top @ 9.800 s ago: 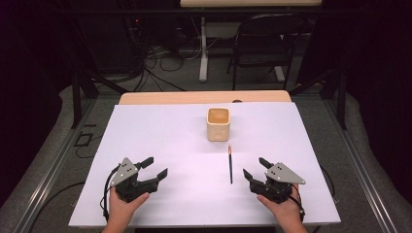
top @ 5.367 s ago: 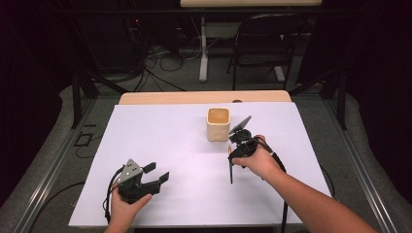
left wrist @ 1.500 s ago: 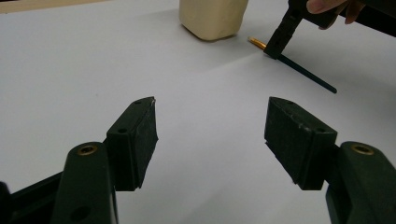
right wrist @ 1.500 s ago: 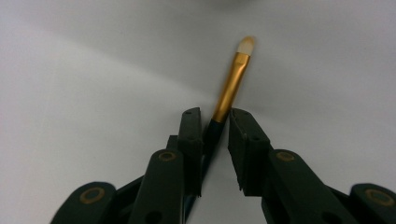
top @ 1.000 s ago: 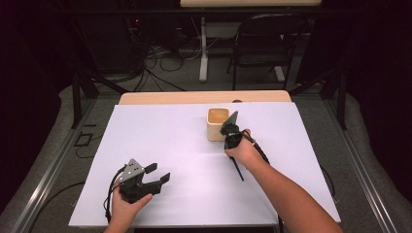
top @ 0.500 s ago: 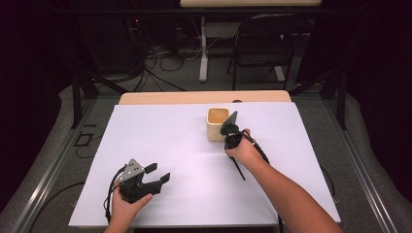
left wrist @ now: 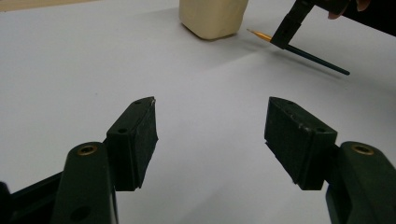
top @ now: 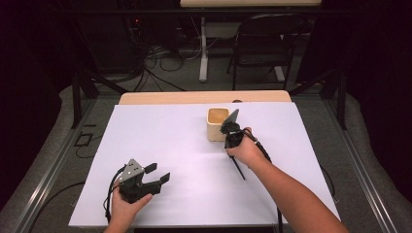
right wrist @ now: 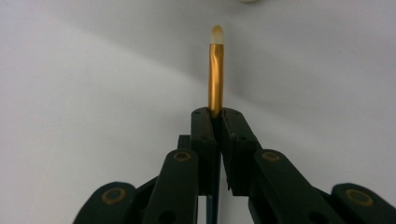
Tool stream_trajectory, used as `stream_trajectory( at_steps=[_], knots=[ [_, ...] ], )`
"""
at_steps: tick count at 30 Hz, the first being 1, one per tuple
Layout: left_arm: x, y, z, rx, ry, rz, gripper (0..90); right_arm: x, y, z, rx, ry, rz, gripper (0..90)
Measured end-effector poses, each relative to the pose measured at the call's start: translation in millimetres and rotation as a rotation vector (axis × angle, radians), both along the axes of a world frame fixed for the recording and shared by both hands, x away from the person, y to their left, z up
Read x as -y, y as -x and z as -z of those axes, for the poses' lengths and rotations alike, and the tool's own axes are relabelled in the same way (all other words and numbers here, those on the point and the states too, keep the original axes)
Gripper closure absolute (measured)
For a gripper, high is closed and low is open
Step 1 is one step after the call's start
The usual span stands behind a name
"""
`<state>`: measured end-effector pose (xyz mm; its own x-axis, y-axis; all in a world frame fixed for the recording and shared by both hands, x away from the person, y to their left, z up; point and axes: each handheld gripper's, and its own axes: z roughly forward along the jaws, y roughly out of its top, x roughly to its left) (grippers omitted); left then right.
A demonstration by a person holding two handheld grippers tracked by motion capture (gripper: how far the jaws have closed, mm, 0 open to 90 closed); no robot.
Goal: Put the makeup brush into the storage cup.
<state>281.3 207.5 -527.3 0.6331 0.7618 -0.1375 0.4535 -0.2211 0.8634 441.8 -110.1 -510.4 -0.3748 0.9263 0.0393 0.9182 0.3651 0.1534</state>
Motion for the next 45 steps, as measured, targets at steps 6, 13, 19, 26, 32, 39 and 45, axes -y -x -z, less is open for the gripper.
stream_trajectory(
  at_steps=[6,13,19,26,32,39,45],
  knots=[
    [0.2,0.1,0.1,0.001,0.000,-0.002,34.3,7.1,3.2,-25.1,-0.080,0.072,-0.087,84.0],
    [0.5,0.3,0.0,0.006,-0.002,-0.009,34.3,15.6,18.8,-29.8,0.080,-0.128,-0.043,84.0],
    [0.5,0.6,0.1,0.015,-0.008,-0.022,34.3,19.9,28.4,-40.1,0.141,-0.167,-0.063,84.0],
    [0.7,0.5,0.1,0.013,-0.013,-0.021,34.4,22.7,39.0,-50.5,0.197,-0.203,-0.098,84.0],
    [1.1,0.7,0.2,0.016,-0.005,-0.014,34.6,25.8,47.7,-55.1,0.279,-0.278,-0.111,83.9],
    [1.5,0.8,0.3,0.024,0.002,-0.014,35.0,30.0,61.0,-62.6,0.376,-0.369,-0.130,83.9],
    [1.7,0.7,0.4,0.030,0.004,-0.016,35.2,36.2,72.3,-69.5,0.457,-0.427,-0.136,83.9]
  ],
)
